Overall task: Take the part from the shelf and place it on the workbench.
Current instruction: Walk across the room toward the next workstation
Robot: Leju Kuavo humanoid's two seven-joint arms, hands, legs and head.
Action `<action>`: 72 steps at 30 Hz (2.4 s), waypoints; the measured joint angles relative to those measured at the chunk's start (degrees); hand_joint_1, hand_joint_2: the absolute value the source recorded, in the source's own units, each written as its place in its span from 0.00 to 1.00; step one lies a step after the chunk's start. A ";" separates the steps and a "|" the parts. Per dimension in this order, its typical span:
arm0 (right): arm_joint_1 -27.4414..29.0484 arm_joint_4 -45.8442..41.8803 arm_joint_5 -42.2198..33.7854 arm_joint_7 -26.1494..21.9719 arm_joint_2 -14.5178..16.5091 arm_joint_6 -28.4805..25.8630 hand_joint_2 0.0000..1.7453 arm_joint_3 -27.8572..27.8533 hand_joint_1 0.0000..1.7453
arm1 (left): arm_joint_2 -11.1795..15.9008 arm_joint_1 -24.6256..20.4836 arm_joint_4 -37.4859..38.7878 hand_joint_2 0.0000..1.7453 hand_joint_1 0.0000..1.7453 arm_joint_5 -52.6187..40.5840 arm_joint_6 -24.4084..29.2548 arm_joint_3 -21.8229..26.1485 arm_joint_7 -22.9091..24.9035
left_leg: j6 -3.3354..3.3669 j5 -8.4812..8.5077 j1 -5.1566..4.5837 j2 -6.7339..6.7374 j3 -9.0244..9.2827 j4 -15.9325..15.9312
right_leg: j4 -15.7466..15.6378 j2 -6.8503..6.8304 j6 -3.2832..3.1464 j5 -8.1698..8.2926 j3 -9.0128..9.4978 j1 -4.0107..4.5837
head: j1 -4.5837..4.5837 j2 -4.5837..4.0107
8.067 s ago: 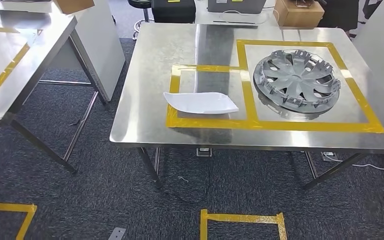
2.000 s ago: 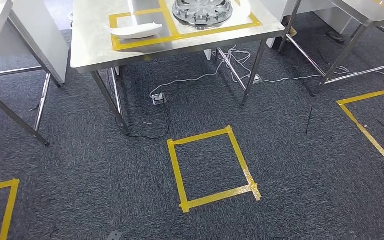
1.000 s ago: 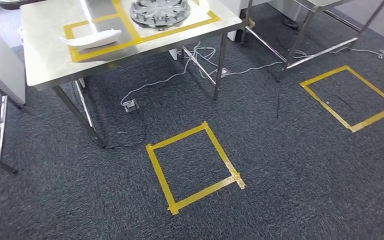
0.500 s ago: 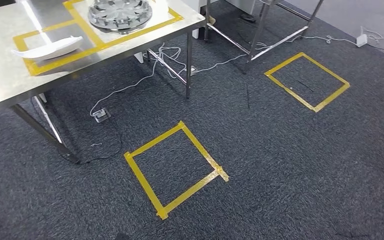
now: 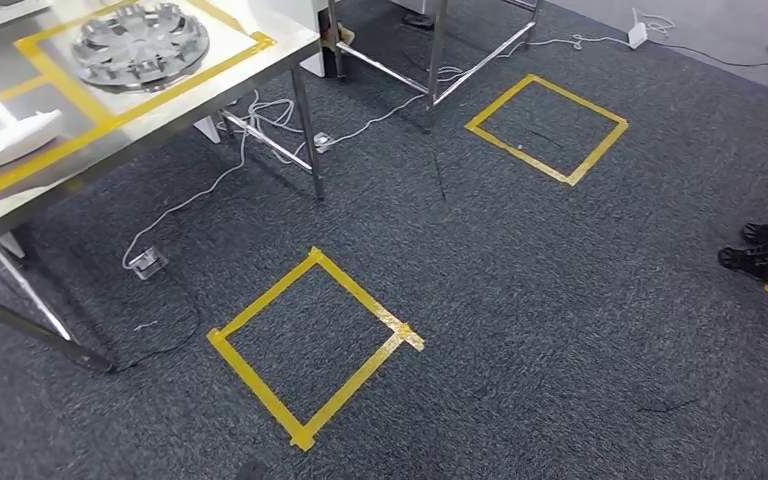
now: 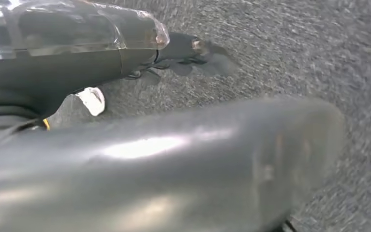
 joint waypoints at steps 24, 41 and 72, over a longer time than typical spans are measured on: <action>0.16 0.15 -0.65 1.35 0.49 0.24 0.00 -0.09 0.00 | -0.05 -0.02 0.46 0.00 0.00 -0.01 -0.15 -0.84 0.45 | 0.86 4.44 -0.24 6.04 3.83 -8.06 | 2.45 -4.08 1.75 -0.40 -2.00 0.52 | 0.76 0.00; -0.10 0.15 -0.62 1.37 0.97 0.24 0.00 -0.09 0.00 | 0.23 0.15 0.59 0.00 0.00 0.01 -0.16 -1.85 0.65 | 0.94 6.49 0.06 -5.06 1.13 -7.57 | 1.48 7.86 1.07 -1.41 -0.31 -0.07 | -0.35 0.00; -0.16 0.23 0.01 1.19 1.23 0.22 0.00 -0.15 0.00 | 0.44 0.08 0.81 0.00 0.00 0.49 -0.17 -2.27 0.88 | 0.94 6.38 0.19 -5.79 0.59 -7.07 | 1.98 7.91 1.15 -1.54 -1.06 0.01 | 0.00 0.00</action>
